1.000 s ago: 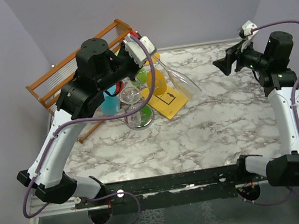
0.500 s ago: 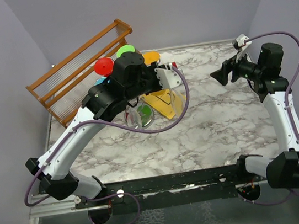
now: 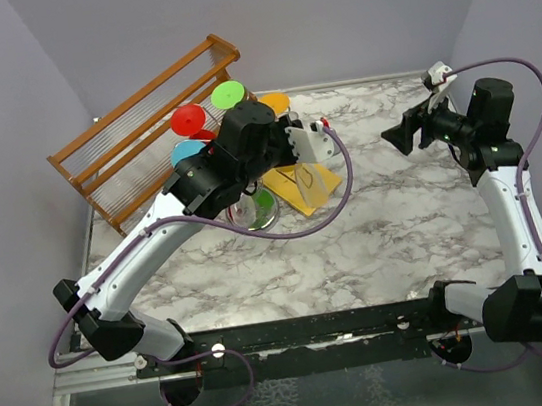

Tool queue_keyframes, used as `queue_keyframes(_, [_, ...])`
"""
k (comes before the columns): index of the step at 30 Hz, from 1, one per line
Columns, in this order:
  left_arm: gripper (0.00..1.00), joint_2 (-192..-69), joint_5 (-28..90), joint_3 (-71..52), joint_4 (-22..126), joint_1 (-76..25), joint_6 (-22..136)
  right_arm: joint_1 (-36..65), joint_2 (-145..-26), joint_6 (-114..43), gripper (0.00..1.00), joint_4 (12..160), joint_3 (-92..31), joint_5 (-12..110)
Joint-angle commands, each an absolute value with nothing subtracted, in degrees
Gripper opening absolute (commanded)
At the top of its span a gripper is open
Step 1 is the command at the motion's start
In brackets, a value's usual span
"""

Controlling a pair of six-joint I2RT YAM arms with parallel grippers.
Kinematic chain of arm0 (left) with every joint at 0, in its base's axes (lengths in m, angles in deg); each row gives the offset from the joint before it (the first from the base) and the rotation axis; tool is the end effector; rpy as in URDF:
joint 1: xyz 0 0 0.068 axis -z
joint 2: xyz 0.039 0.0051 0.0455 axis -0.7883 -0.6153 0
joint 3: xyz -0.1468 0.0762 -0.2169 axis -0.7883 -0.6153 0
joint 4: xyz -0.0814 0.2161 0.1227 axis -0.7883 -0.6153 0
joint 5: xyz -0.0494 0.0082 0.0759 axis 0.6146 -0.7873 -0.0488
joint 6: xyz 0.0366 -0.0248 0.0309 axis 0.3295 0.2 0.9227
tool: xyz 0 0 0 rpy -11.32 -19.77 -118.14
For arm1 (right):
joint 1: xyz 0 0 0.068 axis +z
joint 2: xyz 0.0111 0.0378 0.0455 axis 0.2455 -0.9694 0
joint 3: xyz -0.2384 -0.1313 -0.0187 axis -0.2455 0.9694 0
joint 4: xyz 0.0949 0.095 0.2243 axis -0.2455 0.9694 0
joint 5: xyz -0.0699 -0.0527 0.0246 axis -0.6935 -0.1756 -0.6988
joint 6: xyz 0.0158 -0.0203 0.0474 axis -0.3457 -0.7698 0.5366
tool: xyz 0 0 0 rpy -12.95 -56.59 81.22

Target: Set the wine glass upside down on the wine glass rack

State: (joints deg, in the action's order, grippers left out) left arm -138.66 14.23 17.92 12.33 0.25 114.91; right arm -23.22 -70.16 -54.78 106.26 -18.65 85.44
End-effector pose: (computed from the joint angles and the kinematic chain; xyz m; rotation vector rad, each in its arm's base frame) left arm 0.1934 -0.2418 0.4629 1.4039 1.3354 0.0705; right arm 0.2526 -0.0150 0.3646 -0.5372 1.8141 0.5051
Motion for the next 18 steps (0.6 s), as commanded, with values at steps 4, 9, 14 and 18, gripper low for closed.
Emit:
queue_keyframes(4, [0.00,-138.7,6.4,16.3,16.9,0.5,117.4,-23.3,-69.0,-54.6,0.73,104.8,-18.2,85.7])
queue_keyframes(9, [0.00,-138.4,5.1,16.3,16.6,0.6,117.7,-23.3,-68.9,-54.8,0.73,105.0,-18.2,85.6])
queue_keyframes(14, [0.00,-137.3,4.5,16.4,14.4,0.5,119.3,-23.3,-68.9,-55.0,0.73,104.9,-18.1,85.7])
queue_keyframes(18, [0.00,-136.4,3.2,16.5,13.4,0.5,120.4,-23.3,-69.1,-55.0,0.73,105.0,-18.1,85.7])
